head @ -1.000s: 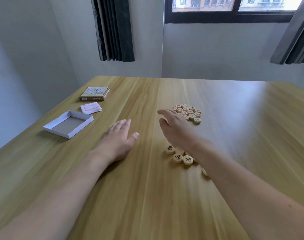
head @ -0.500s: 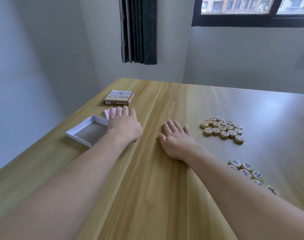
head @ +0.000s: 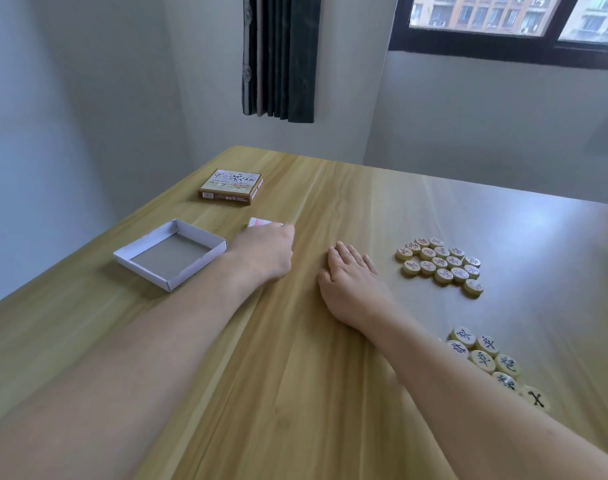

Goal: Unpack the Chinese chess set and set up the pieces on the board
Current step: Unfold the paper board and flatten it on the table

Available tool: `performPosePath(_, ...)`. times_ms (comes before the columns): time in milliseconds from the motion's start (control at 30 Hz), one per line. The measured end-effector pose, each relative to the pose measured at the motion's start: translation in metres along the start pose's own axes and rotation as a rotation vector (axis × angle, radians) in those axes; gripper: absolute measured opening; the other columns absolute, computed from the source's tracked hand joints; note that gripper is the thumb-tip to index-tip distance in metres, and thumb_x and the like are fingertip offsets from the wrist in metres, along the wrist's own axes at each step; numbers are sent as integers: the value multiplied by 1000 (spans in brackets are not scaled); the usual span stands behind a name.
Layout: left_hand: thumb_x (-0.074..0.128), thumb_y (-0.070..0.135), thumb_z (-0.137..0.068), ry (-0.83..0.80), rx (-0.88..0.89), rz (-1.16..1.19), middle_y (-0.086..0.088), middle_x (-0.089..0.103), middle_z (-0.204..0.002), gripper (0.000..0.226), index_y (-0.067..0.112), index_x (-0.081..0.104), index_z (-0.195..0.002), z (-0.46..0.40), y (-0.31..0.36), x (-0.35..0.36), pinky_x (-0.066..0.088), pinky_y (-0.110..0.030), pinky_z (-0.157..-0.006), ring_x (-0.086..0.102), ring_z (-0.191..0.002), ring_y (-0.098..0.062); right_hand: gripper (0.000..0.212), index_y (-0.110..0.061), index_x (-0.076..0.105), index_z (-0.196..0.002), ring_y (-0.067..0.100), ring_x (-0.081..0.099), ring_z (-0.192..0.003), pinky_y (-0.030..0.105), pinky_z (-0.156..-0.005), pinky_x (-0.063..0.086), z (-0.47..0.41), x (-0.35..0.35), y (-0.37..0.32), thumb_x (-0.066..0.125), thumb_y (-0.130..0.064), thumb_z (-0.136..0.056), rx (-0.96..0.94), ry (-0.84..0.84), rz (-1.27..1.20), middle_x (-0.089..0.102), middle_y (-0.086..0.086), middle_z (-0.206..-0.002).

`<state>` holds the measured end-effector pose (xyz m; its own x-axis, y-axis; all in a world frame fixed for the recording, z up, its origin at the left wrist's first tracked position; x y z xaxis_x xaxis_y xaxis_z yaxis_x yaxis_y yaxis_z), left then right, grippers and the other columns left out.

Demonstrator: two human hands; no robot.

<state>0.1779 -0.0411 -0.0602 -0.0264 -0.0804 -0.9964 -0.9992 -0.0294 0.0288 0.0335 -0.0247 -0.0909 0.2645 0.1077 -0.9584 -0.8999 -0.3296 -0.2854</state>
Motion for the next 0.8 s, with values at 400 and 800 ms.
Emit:
performPosePath(400,44,10,-91,58,14,135,-9,54,-108,16,9,57,-102,37,-4,-6,46,-38,-80,54,-97,-33,49,-21,40,-145,13,29,-140,22,-106,24,73,-70,21,36,-17,-96,21,75,-385,36,0,-152)
performPosePath(800,64,23,-85,259,34,645,1,63,-76,13,12,62,-80,76,97,-88,40,-28,-57,57,-68,-18,48,-30,54,-132,14,56,-94,30,-81,47,135,-106,92,39,-13,-89,120,276,-586,54,-1,-114)
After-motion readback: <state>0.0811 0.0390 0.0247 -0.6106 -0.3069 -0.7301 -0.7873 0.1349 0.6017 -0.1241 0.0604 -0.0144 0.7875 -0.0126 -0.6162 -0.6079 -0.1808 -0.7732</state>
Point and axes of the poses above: each hand's wrist, its own z-axis away from the middle knuckle, its own x-axis out of the palm, y = z × x, the point moved 6 cm from there along -z, towards the middle knuckle
